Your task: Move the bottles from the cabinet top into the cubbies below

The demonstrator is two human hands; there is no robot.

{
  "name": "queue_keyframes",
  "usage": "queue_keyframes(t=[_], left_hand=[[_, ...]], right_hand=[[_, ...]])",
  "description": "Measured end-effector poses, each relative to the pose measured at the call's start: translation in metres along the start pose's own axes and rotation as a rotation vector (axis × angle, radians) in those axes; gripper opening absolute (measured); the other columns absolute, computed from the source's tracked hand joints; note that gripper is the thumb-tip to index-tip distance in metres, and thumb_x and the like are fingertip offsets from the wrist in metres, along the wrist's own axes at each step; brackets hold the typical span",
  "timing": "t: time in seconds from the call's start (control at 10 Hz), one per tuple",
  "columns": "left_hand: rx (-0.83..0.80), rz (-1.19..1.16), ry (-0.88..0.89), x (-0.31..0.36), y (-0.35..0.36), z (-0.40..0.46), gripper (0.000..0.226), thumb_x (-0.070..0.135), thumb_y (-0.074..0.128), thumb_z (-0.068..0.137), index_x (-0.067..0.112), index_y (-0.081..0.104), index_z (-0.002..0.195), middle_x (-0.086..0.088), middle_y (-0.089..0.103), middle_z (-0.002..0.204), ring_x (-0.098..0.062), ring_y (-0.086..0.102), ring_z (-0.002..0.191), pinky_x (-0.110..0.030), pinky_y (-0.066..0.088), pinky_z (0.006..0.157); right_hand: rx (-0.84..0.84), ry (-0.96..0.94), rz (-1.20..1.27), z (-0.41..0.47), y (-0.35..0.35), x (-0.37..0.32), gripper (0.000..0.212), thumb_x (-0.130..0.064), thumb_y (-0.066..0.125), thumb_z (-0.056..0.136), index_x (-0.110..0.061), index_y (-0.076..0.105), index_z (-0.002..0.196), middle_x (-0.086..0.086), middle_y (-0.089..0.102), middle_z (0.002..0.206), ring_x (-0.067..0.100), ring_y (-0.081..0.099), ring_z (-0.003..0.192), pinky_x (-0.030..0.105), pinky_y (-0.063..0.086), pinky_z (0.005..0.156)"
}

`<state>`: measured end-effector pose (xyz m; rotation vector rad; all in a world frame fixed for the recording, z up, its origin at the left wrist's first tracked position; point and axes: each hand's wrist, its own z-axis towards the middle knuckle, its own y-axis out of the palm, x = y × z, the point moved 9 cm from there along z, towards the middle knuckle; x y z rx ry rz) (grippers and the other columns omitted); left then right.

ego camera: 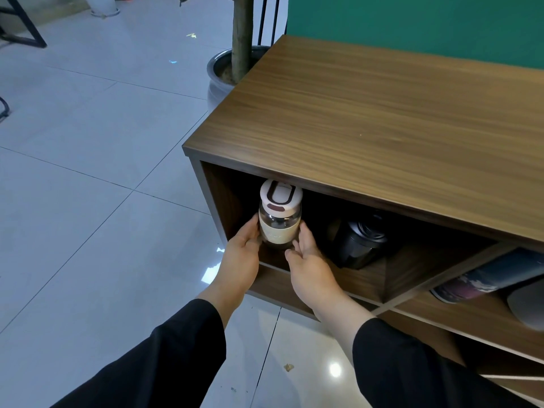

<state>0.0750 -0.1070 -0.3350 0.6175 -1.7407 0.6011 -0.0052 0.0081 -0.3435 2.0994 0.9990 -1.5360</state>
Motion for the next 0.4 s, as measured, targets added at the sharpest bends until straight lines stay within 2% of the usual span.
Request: queue_keyframes(t=[0.1,0.3,0.4], left_hand=[[-0.003,-0.029,-0.018,-0.0026,0.0025,-0.0001,0.058,0.002,0.036,0.102,0.033,0.046,0.15,0.012,0.057,0.149,-0.009,0.048,0.141,-0.045,0.034,0.122],[0.008,-0.021,-0.024,0.0008,0.0031,-0.0012,0.052,0.008,0.036,0.106,0.035,0.047,0.148,0.011,0.058,0.147,-0.011,0.049,0.14,-0.044,0.035,0.121],[0.088,0.063,-0.091,0.0003,-0.0012,-0.0061,0.051,0.01,0.037,0.106,0.028,0.041,0.153,0.006,0.051,0.154,-0.015,0.044,0.144,-0.037,0.032,0.122]], right_hand=[[0.002,0.004,-0.01,0.002,-0.0008,0.0049,0.069,-0.013,0.043,0.101,-0.043,0.012,0.154,-0.004,0.027,0.162,0.011,0.031,0.146,0.023,0.029,0.105],[-0.037,0.022,-0.015,-0.0014,0.0004,0.004,0.068,-0.014,0.042,0.102,-0.042,0.009,0.155,-0.004,0.023,0.164,0.01,0.027,0.147,0.022,0.027,0.104],[-0.004,0.013,-0.083,-0.0046,-0.0035,0.0005,0.07,-0.018,0.044,0.102,-0.042,0.005,0.155,0.001,0.018,0.166,0.015,0.027,0.148,0.022,0.028,0.103]])
